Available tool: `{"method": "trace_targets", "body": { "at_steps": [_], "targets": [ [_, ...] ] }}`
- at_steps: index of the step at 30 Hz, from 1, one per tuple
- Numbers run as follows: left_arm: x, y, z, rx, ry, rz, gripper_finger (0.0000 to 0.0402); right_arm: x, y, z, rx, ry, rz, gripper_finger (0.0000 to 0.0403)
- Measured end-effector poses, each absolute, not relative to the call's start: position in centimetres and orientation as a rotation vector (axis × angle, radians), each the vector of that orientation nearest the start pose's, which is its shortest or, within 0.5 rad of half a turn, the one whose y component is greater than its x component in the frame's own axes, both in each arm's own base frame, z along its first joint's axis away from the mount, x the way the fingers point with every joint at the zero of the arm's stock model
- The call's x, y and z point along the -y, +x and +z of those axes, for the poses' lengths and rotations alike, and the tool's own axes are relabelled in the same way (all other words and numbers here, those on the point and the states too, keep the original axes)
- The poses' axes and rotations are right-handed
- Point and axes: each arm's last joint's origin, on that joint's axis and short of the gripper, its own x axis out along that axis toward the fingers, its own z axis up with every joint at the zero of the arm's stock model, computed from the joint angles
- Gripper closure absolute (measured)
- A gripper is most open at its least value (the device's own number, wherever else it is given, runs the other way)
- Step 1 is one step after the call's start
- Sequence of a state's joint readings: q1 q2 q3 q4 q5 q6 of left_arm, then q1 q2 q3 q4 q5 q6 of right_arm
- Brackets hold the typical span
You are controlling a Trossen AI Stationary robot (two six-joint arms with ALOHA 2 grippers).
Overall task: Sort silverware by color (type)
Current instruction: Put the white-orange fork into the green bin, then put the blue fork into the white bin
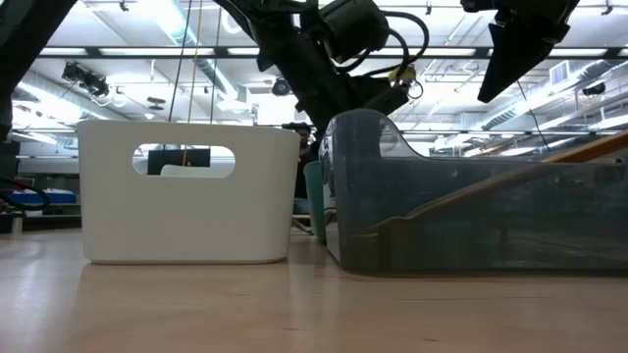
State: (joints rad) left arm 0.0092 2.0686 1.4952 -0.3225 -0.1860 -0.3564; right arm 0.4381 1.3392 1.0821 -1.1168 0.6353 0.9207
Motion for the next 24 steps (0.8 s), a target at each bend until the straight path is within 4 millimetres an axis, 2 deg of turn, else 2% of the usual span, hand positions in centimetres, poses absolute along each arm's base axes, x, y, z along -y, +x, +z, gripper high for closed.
{"method": "trace_targets", "body": {
  "at_steps": [12,17,24],
  "targets": [
    [-0.9,44.4,17.9,-0.871,-0.157,0.288,0.0271,-8.2,21.5,26.7,-0.961,0.108,-0.659,0.0310],
    [-1.3,43.7,20.3,-0.846,-0.044,0.236,0.0263,-8.2,21.5,26.7,-0.960,0.108,-0.659,0.0310],
    [-3.6,42.4,23.4,-0.819,0.083,0.229,0.0263,-8.2,21.6,26.7,-0.946,0.096,-0.663,0.0310]
  ]
}}
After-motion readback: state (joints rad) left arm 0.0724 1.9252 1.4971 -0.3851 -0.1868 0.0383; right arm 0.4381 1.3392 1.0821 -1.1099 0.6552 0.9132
